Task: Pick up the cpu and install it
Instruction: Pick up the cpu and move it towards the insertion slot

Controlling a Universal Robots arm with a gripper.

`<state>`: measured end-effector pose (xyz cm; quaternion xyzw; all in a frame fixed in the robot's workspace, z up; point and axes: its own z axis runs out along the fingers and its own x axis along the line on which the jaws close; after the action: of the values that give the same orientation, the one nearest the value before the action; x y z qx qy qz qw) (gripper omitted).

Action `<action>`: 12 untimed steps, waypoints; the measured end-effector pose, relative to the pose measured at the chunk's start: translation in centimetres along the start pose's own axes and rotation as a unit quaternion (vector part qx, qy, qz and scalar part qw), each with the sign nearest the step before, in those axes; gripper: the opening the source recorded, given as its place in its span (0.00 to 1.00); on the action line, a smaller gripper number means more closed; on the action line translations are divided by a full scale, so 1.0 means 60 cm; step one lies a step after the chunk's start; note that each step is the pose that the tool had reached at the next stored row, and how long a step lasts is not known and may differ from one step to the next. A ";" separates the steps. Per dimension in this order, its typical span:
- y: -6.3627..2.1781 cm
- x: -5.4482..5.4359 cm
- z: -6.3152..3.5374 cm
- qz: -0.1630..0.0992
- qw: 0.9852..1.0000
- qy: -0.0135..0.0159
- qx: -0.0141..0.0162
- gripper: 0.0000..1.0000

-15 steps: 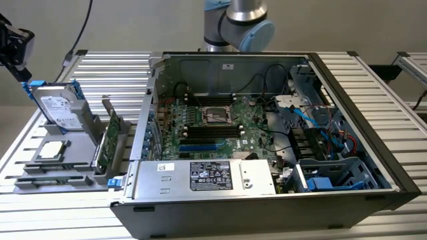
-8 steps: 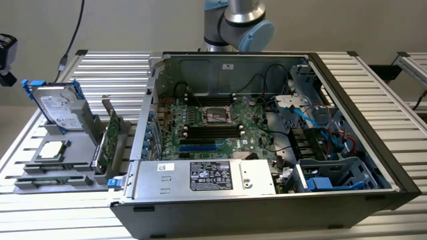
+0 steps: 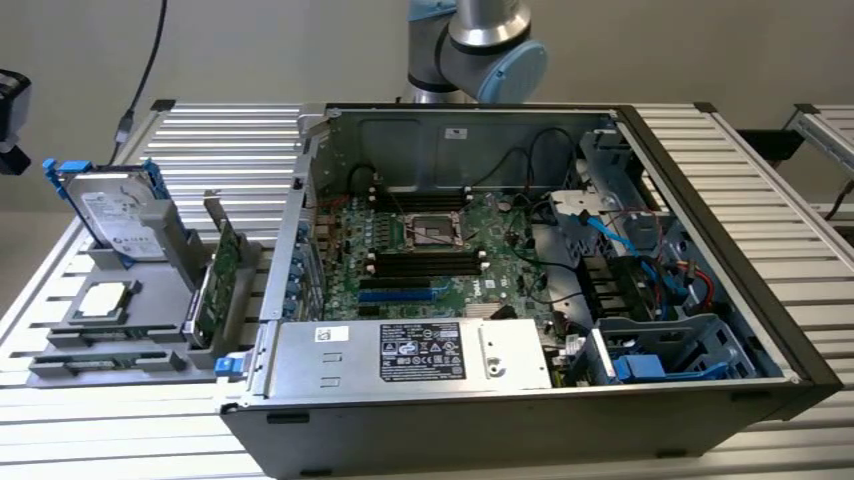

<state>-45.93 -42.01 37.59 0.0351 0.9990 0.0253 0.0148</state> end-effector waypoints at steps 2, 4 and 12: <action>0.000 0.000 0.000 0.000 1.000 0.000 0.000 0.11; 0.000 0.000 0.000 0.000 1.000 0.000 0.000 0.11; 0.000 0.000 0.000 0.000 1.000 0.000 -0.001 0.22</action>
<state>-45.92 -42.01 37.59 0.0351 0.9989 0.0259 0.0148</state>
